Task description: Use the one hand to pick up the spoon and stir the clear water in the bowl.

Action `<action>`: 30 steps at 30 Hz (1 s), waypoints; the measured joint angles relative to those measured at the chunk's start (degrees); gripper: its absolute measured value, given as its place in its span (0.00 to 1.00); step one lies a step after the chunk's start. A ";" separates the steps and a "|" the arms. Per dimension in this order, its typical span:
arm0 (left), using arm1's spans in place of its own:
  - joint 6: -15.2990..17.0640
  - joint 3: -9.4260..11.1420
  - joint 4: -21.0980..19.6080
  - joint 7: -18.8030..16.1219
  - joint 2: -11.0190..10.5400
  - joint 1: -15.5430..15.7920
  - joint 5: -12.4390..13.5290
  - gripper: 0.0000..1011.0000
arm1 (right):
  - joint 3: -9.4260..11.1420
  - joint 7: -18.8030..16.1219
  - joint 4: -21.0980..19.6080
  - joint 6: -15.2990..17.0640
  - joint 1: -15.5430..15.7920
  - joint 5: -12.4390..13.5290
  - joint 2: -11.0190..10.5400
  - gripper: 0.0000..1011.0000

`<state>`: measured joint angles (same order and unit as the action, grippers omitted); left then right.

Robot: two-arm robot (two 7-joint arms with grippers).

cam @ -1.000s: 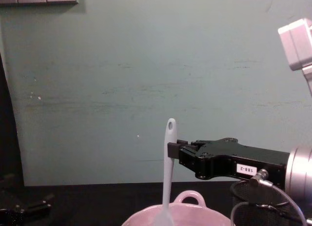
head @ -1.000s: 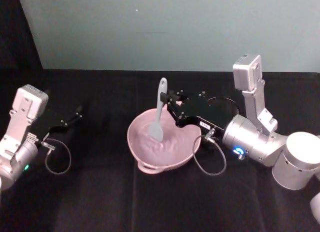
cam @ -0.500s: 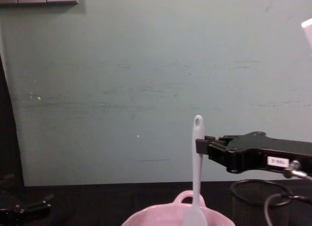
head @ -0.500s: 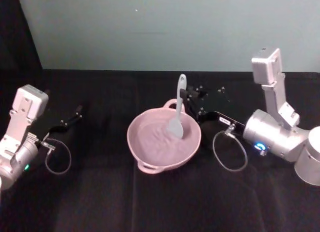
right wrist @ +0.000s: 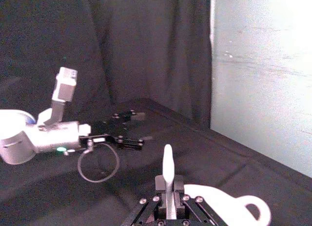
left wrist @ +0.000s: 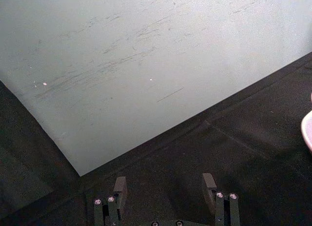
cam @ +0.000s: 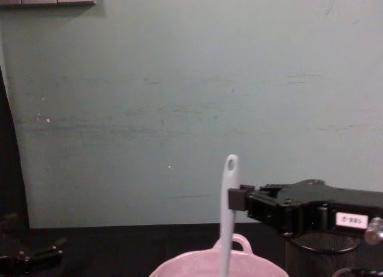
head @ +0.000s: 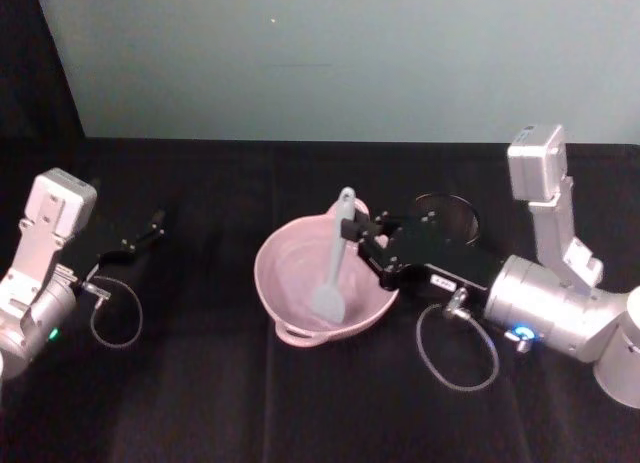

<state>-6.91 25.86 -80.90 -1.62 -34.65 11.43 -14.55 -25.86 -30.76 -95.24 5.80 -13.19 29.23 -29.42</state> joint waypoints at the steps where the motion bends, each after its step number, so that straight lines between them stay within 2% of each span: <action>1: 0.00 0.00 0.00 0.00 0.00 0.00 0.00 1.00 | -0.31 0.01 0.02 -0.13 -0.03 0.02 0.22 0.10; 5: 0.00 0.00 0.00 0.00 0.00 0.00 0.00 1.00 | -1.72 0.14 1.00 -0.97 -0.91 -0.20 1.54 0.10; 9: 0.00 0.00 0.00 0.00 0.00 0.00 0.00 1.00 | -2.95 0.82 3.70 -3.55 -2.58 -1.71 3.62 0.10; 14: 0.00 0.00 0.00 0.00 0.00 0.00 0.00 1.00 | -3.29 1.75 7.46 -5.89 -4.65 -3.38 5.92 0.10; 23: 0.00 0.00 0.00 0.00 0.00 0.00 0.00 1.00 | -2.14 3.73 12.32 -7.51 -6.99 -6.67 7.50 0.10; 28: 0.00 0.00 0.00 0.00 0.00 0.00 0.00 1.00 | -1.24 4.16 12.78 -8.05 -7.05 -7.68 7.36 0.10; 30: 0.00 0.00 0.00 0.00 0.00 0.00 0.00 1.00 | -0.48 4.12 12.20 -7.94 -6.54 -8.03 6.66 0.10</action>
<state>-6.91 25.86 -80.90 -1.62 -34.64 11.43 -14.55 -26.34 -26.64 -83.04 -2.14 -19.73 21.21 -22.76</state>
